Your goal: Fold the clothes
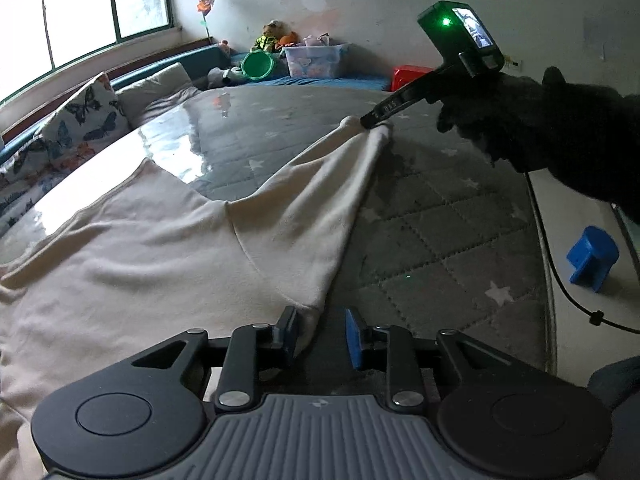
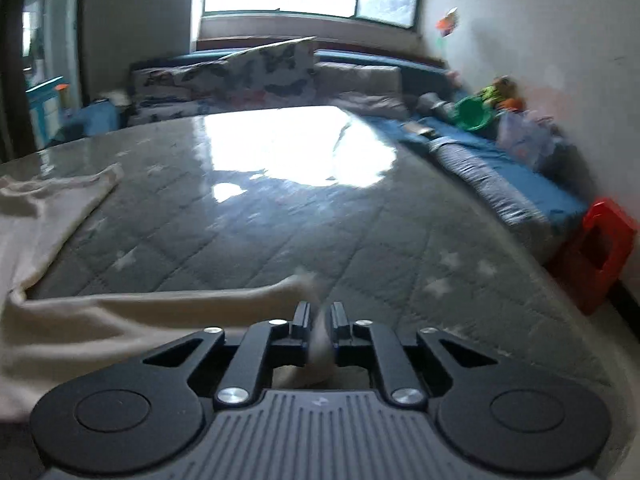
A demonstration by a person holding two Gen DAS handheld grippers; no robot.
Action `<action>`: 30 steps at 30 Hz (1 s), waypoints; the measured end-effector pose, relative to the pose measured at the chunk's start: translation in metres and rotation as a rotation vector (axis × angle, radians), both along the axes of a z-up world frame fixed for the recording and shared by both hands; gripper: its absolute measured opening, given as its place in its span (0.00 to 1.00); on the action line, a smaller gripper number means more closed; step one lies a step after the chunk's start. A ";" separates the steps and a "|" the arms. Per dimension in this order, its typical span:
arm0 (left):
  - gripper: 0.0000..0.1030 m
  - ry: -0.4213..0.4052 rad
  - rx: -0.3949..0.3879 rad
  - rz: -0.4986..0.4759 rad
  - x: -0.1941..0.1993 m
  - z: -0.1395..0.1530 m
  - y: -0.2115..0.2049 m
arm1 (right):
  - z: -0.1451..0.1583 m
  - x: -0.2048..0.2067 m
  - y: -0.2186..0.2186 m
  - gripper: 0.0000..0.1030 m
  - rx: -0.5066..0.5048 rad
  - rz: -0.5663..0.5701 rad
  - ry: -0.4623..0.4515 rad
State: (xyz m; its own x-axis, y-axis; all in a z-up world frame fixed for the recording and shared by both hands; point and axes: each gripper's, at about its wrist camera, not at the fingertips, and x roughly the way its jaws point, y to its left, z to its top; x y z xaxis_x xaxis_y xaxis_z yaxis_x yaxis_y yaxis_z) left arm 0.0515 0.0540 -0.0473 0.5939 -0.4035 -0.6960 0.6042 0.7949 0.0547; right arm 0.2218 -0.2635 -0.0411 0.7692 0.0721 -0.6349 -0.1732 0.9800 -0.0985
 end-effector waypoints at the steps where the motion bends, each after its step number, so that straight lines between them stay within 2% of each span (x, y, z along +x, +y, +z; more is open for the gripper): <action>1: 0.28 -0.004 -0.004 0.004 -0.001 0.003 0.003 | 0.003 -0.001 0.003 0.12 0.005 -0.003 -0.013; 3: 0.28 -0.023 -0.018 0.016 -0.005 0.011 0.012 | 0.011 -0.008 0.013 0.13 0.042 0.039 -0.026; 5: 0.35 -0.052 -0.031 0.043 -0.010 0.022 0.023 | 0.016 -0.019 0.031 0.14 0.058 0.128 -0.030; 7: 0.38 -0.082 -0.031 0.091 -0.012 0.031 0.035 | 0.018 -0.028 0.053 0.23 0.074 0.221 -0.027; 8: 0.38 -0.095 -0.031 0.120 -0.013 0.035 0.042 | 0.017 -0.031 0.064 0.32 0.089 0.262 -0.015; 12: 0.38 -0.105 -0.044 0.263 -0.015 0.044 0.075 | 0.007 -0.040 0.100 0.34 0.096 0.378 0.022; 16: 0.38 -0.084 -0.026 0.342 -0.020 0.037 0.095 | -0.005 -0.041 0.117 0.34 0.068 0.403 0.054; 19: 0.38 -0.045 -0.022 0.359 -0.024 0.026 0.101 | -0.011 -0.038 0.112 0.39 0.059 0.382 0.053; 23: 0.38 0.001 -0.011 0.359 -0.030 0.009 0.102 | -0.011 -0.028 0.098 0.39 0.045 0.308 0.064; 25: 0.41 -0.004 -0.008 0.357 -0.034 0.006 0.100 | -0.006 -0.031 0.092 0.39 0.045 0.299 0.056; 30: 0.42 -0.014 -0.024 0.373 -0.039 0.010 0.103 | 0.015 -0.058 0.113 0.39 0.069 0.432 -0.009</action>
